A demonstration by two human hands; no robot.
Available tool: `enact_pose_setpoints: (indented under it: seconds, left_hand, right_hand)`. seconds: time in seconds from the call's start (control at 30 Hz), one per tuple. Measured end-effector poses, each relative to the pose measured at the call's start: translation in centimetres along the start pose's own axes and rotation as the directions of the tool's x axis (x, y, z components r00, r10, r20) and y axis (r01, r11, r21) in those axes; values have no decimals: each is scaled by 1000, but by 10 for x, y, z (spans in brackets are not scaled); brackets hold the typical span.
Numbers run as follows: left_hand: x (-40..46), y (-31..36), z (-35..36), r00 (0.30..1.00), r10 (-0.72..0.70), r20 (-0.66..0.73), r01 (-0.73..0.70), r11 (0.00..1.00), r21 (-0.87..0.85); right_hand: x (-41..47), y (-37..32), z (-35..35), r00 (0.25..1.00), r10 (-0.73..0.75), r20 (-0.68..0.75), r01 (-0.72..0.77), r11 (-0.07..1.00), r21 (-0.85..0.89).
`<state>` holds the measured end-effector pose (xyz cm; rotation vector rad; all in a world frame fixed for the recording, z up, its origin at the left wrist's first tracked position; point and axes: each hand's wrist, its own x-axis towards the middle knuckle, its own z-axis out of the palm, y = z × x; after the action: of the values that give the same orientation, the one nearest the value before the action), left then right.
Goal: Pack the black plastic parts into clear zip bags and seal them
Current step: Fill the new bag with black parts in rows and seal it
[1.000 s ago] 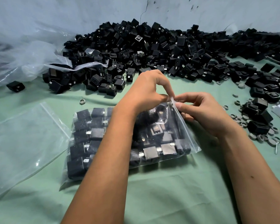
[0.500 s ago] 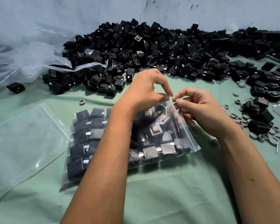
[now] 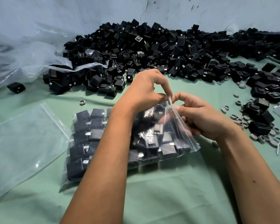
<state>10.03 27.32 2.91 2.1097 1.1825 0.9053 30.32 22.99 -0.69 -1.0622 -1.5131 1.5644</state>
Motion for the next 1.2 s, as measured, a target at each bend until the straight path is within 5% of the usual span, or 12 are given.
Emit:
enact_pose_setpoints:
  seconds: [0.1,0.23,0.37,0.43,0.5,0.57,0.67,0.73,0.87,0.97,1.07,1.2]
  left_hand:
    - [0,-4,-1,1000,-12,-7,12,1000,-27]
    - [-1,-4,0,998,-45,31,46,999,-26]
    - [-1,-8,-3,995,-75,71,77,997,-18]
    - [-2,-9,-5,994,-81,77,82,997,-11]
    - [-2,-10,-7,994,-79,80,81,996,-22]
    - [-4,-11,-10,992,-78,101,82,996,-39]
    - [-8,-19,-21,992,-119,49,121,992,-45]
    - [-9,-33,-33,967,-210,-146,217,975,36]
    - [-18,-68,-63,771,-437,-464,550,824,138]
    - [-24,-84,-72,705,-588,-398,679,720,140]
    - [-24,-83,-67,739,-596,-314,656,742,137]
    - [-23,-81,-67,785,-557,-271,602,789,122]
  right_hand:
    - [1,1,0,1000,2,3,-2,999,51]
    - [21,6,-4,924,4,-383,38,994,101]
    - [60,8,-12,789,-84,-608,-113,954,-277]
    - [85,0,-14,821,-235,-520,-147,794,-590]
    - [111,-12,-13,907,-317,-278,-52,571,-819]
    - [134,-22,-11,962,-273,-19,74,326,-943]
    - [160,-30,-9,984,-128,123,140,128,-982]
    - [171,-30,-4,986,-32,165,168,83,-982]
    - [179,-33,20,967,95,238,228,107,-968]
    - [186,-33,42,953,65,296,278,202,-939]
    - [192,-38,55,960,-12,279,274,235,-933]
    - [193,-38,58,968,-100,230,243,139,-960]
